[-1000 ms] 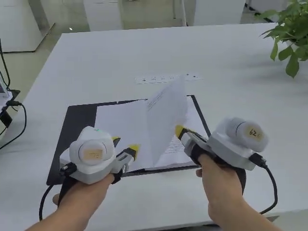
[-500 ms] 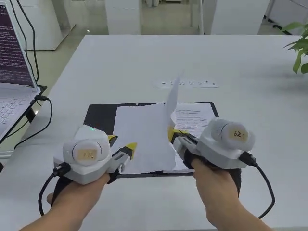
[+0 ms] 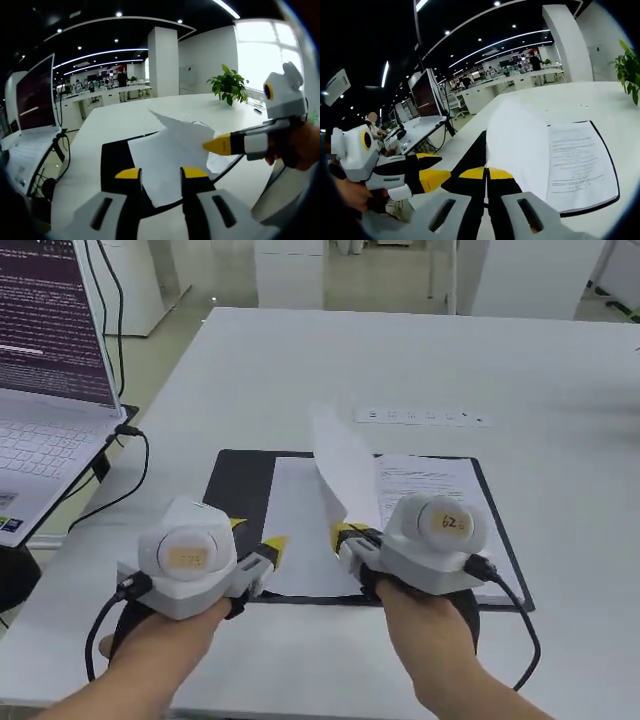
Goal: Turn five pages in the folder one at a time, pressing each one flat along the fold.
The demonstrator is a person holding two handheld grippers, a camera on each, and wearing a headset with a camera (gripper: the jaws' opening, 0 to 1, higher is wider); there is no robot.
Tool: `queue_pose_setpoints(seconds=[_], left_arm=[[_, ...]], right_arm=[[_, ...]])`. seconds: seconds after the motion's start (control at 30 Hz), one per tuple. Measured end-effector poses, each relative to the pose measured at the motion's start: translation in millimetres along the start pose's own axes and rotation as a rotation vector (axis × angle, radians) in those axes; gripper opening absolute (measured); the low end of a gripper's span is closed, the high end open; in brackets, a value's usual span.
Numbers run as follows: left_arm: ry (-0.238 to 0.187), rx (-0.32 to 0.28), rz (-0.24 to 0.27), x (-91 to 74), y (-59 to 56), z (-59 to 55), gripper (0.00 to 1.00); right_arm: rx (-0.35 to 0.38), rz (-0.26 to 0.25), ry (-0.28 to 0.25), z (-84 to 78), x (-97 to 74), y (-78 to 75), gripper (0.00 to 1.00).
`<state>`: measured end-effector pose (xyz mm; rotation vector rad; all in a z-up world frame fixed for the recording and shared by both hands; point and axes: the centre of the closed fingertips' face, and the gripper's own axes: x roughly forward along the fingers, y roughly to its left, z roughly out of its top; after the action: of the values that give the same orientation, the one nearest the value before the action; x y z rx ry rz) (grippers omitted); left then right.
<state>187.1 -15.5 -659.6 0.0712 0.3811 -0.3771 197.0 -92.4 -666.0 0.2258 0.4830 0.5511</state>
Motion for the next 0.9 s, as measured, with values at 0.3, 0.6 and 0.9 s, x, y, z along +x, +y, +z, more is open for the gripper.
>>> queue_pose_setpoints(seconds=[0.3, 0.6, 0.9], left_arm=[[0.018, -0.007, 0.025, -4.2, 17.2, -7.8, 0.29], [0.057, -0.023, 0.037, -4.8, 28.9, -22.5, 0.30], [0.081, -0.048, 0.045, -3.5, 36.8, -32.7, 0.29]], right_arm=[[-0.067, 0.026, 0.110, -31.3, 26.2, 13.0, 0.00], [-0.135, 0.040, 0.199, -59.0, 48.8, 16.5, 0.00], [-0.176, 0.040, 0.285, -88.1, 66.6, 14.2, 0.00]])
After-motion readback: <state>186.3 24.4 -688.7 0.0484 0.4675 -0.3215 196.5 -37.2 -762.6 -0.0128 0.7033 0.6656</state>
